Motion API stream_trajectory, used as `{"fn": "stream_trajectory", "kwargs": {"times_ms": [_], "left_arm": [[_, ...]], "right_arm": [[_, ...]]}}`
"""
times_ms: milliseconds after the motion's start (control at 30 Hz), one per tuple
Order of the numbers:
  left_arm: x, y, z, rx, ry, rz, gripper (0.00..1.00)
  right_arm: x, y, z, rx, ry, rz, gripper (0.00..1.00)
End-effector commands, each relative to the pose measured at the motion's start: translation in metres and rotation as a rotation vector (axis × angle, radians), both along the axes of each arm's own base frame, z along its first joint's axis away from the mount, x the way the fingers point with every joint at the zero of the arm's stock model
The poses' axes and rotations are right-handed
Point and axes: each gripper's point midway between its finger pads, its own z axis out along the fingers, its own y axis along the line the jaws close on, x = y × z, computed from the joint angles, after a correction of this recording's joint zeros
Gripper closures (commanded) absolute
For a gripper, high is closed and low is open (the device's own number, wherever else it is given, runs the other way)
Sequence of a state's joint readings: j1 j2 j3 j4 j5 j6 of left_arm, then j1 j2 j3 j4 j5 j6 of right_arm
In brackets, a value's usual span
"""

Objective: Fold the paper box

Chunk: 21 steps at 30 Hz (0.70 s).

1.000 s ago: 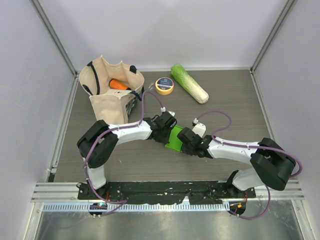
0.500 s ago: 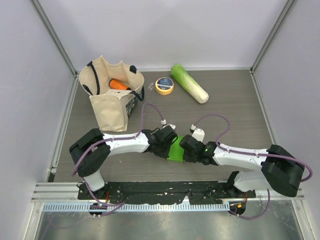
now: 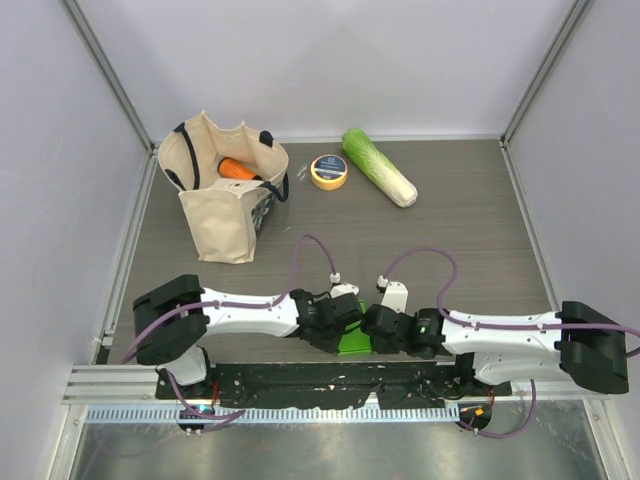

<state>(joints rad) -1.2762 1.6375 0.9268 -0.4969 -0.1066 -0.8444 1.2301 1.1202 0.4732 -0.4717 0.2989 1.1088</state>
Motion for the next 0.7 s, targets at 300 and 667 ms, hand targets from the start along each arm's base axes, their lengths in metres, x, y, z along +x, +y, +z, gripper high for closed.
{"fn": "stream_trajectory", "kwargs": {"times_ms": [300,667], "left_arm": [[-0.020,0.012,-0.013,0.050,-0.019,0.016,0.84],[0.014,0.067,0.029,0.137,-0.233,0.135,0.41]], "right_arm": [[-0.005,0.046,0.029,0.215,-0.036,-0.063,0.99],[0.015,-0.005,0.056,0.138,-0.207,-0.093,0.75]]}}
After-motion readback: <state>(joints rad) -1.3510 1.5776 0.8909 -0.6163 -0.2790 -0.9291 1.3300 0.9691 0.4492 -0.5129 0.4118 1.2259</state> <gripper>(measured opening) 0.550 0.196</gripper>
